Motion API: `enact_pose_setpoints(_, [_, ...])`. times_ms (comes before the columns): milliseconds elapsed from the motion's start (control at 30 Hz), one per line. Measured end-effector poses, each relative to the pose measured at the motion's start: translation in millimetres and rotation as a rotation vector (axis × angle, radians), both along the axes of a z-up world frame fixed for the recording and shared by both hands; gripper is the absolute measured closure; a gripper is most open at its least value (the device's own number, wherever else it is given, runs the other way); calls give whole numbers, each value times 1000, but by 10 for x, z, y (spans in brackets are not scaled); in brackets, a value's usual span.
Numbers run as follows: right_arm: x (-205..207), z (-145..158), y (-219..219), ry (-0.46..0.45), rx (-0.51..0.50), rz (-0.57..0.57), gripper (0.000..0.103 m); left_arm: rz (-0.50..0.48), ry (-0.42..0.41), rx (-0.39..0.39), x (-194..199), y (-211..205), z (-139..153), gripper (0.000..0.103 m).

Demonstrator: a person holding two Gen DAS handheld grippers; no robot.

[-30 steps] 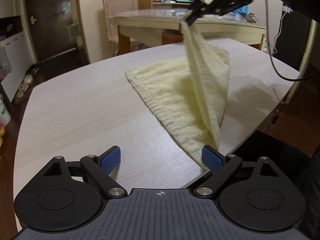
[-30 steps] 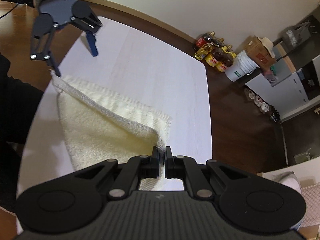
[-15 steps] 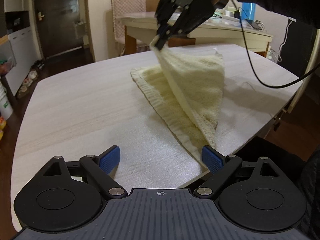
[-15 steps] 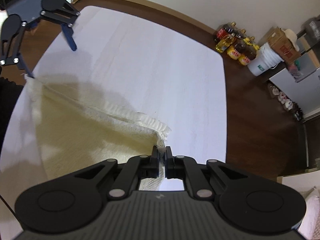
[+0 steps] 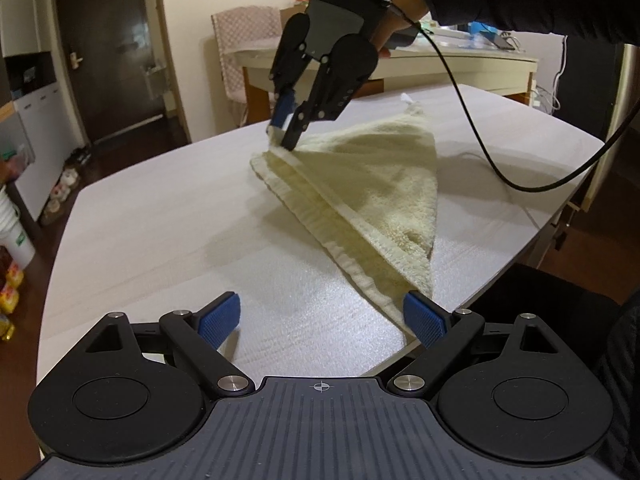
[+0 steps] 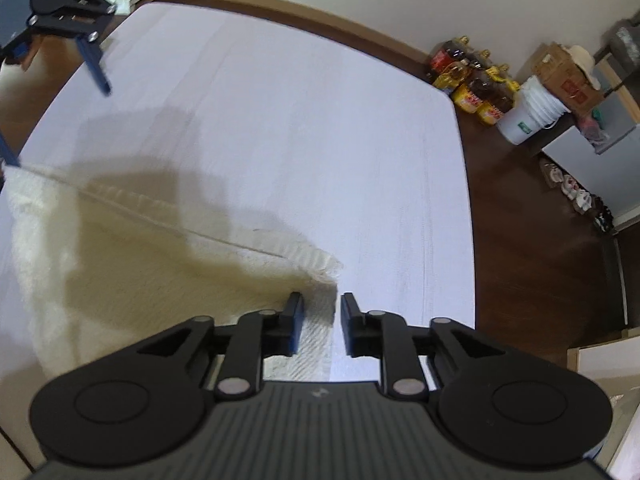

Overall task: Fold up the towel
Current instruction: 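Lift the held corner and fold it diagonally over toward the opposite corner with the right gripper, then open the right gripper and release the folded corner onto the towel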

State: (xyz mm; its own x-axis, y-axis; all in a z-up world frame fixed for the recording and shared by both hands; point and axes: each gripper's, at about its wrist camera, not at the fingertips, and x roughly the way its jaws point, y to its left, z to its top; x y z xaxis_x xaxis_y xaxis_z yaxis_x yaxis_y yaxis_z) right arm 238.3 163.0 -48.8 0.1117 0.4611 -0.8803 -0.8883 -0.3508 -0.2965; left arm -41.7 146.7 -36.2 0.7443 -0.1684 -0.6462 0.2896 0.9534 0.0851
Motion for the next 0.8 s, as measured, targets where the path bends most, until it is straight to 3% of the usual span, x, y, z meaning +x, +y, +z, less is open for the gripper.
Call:
enact_pose_setpoints(233, [31,8,13,1,70,-48,60,3,-2,23,-4,-77,13,10])
enact_pose_setpoints(400, [-30,6,29,-29,78,-47,59,6,2,41,5,-143,17,10])
enact_pose_setpoints(700, [35,160,-183,33,82,-131,51,19,1,35,20,-167,9,10])
enact_pose_setpoints(800, [49,199,-269,76,128,-188,49,17,-5,50,18,-187,14,10])
